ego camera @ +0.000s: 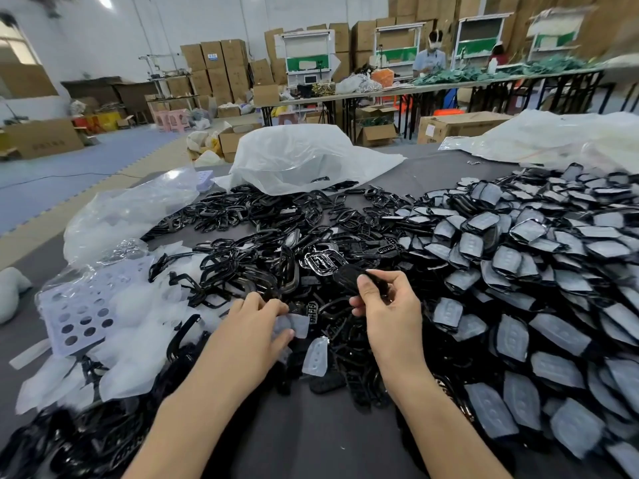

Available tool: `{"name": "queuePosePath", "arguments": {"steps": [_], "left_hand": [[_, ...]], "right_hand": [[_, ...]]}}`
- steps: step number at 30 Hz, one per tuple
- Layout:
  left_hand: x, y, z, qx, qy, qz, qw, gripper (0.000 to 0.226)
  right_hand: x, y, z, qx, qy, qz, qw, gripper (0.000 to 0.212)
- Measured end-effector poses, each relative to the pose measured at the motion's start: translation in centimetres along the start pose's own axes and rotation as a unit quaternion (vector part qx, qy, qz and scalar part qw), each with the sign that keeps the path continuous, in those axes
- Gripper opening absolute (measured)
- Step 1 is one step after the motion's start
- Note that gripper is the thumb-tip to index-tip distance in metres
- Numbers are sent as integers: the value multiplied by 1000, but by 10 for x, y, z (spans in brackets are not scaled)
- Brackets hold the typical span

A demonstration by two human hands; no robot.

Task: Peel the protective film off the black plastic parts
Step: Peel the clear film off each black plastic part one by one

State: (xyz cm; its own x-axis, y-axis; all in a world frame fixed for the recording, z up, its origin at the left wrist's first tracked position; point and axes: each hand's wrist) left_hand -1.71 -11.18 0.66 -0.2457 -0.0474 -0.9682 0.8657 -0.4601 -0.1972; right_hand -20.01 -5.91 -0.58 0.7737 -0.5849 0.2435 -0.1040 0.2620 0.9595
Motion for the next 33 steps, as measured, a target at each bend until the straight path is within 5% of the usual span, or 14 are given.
{"name": "queuePosePath", "arguments": {"steps": [4, 8, 12, 18, 24, 33], "left_hand": [[5, 1, -12, 7, -104, -40, 994, 3], [9, -2, -21, 7, -182, -191, 964, 7], [1, -12, -23, -33, -213, -416, 883, 2], [2, -21, -24, -95, -126, -629, 762, 14], [4, -15, -25, -86, -118, -582, 800, 16], [-2, -20, -26, -63, -99, -650, 751, 20]], "right_hand": [[1, 0, -2, 2, 9, -14, 1000, 8], [3, -1, -3, 6, 25, -7, 1000, 8], [7, 3, -5, 50, 70, 63, 994, 4], [11, 9, -12, 148, 201, 213, 945, 7], [12, 6, -14, 154, 203, 178, 950, 25], [11, 8, -13, 179, 150, 199, 952, 23]]}}
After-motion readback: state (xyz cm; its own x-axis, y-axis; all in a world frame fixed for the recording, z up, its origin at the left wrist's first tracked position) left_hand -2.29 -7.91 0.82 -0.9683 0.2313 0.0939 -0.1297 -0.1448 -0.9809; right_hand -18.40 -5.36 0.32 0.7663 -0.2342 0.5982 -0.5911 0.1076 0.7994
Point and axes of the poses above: each hand's wrist, its own z-axis towards the middle knuckle, its own x-axis out of the palm, y = z × x
